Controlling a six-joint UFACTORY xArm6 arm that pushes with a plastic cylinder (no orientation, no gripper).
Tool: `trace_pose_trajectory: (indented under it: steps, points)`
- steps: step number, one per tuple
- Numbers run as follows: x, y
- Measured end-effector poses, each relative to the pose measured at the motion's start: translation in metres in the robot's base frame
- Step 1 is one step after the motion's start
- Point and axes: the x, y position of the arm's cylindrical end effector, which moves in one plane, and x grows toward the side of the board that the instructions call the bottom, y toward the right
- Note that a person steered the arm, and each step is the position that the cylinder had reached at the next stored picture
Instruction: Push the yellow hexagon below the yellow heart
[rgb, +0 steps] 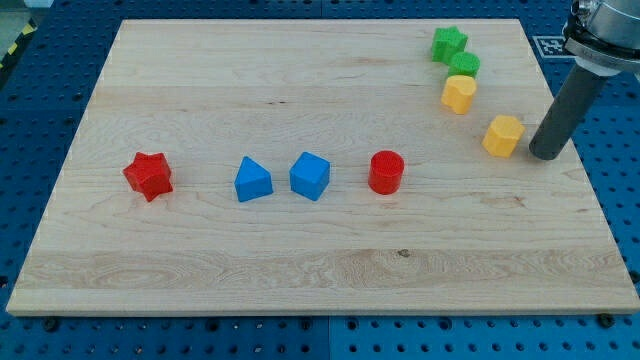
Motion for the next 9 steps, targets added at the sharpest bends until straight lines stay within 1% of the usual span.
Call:
trace_pose_trajectory:
  steps: [3, 6, 9]
  points:
    - [0.0, -0.014]
    - [-0.023, -0.027]
    - [-0.023, -0.041]
